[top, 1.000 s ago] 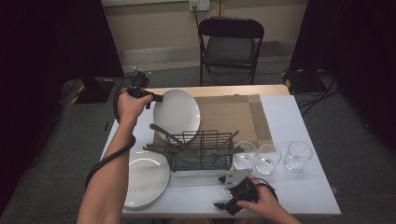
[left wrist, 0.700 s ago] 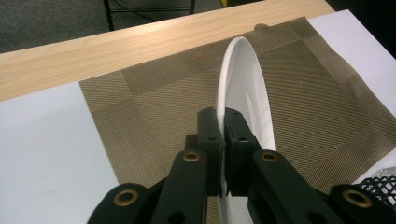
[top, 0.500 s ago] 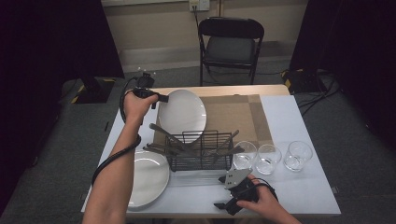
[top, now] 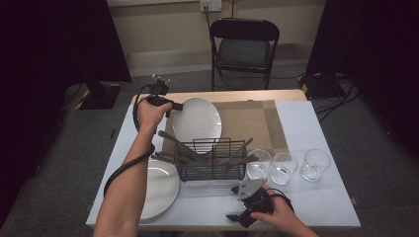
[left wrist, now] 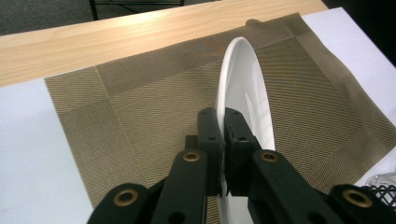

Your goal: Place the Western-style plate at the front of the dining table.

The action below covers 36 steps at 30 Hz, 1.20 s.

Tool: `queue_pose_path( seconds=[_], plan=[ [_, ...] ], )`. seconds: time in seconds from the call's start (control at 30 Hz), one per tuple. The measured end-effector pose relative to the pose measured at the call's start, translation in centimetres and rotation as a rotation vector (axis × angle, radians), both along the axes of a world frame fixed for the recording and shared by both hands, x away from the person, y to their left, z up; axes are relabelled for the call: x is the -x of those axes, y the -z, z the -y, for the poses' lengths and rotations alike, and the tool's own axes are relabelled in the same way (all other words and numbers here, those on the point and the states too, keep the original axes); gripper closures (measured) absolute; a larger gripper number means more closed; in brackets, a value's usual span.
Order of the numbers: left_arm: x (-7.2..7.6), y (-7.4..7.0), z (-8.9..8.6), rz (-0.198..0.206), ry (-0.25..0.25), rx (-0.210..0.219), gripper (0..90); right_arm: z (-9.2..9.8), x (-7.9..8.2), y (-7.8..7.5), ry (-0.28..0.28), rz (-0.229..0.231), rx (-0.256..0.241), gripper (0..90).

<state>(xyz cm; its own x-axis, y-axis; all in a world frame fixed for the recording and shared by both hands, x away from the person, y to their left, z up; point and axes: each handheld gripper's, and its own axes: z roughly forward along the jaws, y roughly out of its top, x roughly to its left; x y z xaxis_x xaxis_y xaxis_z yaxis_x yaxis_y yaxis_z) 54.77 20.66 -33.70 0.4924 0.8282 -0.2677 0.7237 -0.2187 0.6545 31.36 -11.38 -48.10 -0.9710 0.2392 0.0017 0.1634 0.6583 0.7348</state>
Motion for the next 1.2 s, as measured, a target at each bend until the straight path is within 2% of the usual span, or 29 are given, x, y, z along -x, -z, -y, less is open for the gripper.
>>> queue_pose_path(
  seconds=[0.3, 0.43, 0.83, 0.93, 1.2],
  plan=[
    [0.3, 0.5, -0.3, 0.018, -0.014, -0.012, 87.4, 0.0, 0.0, 0.0, 0.001, -0.001, -0.001, 13.2],
    [0.5, 0.7, -0.5, 0.011, -0.026, -0.003, 87.4, 0.0, 0.0, 0.0, 0.001, -0.001, 0.0, 13.1],
    [1.1, 1.0, -1.1, 0.012, -0.039, -0.035, 86.5, 0.0, 0.0, 0.0, 0.0, -0.002, -0.001, 13.1],
    [1.2, 1.3, -1.2, 0.012, -0.052, -0.05, 85.6, 0.0, 0.0, 0.0, 0.002, -0.004, -0.002, 13.1],
    [1.6, 2.3, -1.5, 0.0, -0.074, -0.046, 84.4, 0.0, 0.0, 0.0, 0.0, -0.003, -0.001, 13.1]
  ],
)
